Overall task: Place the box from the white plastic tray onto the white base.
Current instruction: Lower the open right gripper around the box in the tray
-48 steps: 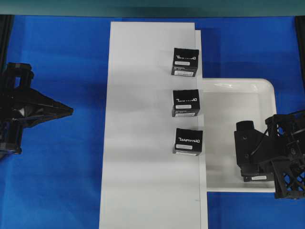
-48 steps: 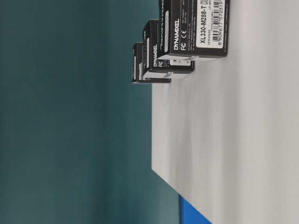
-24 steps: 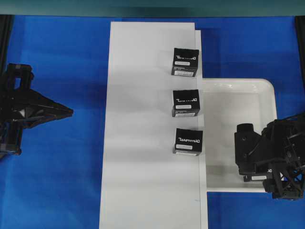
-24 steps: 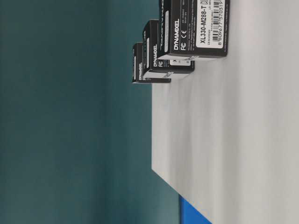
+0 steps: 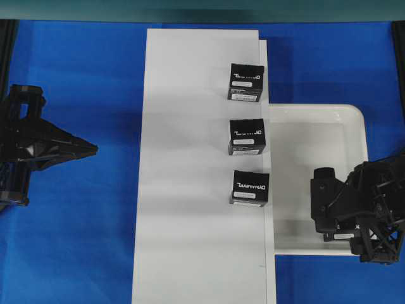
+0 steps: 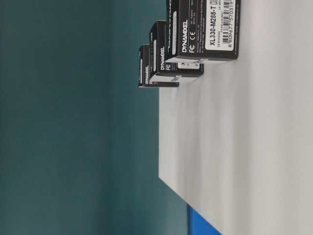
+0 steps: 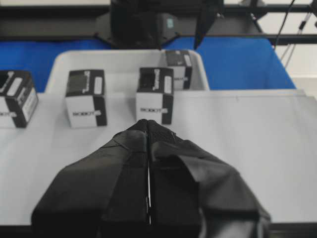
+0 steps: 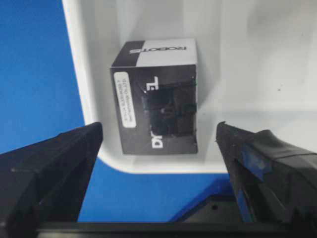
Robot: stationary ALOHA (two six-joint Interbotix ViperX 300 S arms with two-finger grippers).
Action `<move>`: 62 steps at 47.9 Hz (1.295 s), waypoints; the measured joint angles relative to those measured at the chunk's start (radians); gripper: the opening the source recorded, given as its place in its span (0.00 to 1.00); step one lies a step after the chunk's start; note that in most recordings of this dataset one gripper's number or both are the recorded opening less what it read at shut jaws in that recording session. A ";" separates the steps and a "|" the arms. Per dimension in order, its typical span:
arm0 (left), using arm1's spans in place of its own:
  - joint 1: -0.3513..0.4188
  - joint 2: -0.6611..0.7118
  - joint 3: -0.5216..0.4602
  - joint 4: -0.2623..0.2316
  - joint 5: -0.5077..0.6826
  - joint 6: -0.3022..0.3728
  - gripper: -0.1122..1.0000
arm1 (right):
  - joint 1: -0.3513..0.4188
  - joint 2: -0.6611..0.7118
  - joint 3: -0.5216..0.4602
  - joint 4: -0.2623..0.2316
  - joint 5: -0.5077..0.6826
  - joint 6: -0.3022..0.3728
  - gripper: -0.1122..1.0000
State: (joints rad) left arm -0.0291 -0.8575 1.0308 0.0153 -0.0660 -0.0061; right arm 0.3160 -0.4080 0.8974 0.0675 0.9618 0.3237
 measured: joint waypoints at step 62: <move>0.000 0.008 0.002 0.000 0.000 -0.002 0.05 | 0.005 0.064 0.149 0.015 -0.275 0.156 0.64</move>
State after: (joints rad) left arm -0.0291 -0.8498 1.0324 0.0153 -0.0660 -0.0077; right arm 0.3206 -0.3436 1.0462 0.0828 0.6872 0.4801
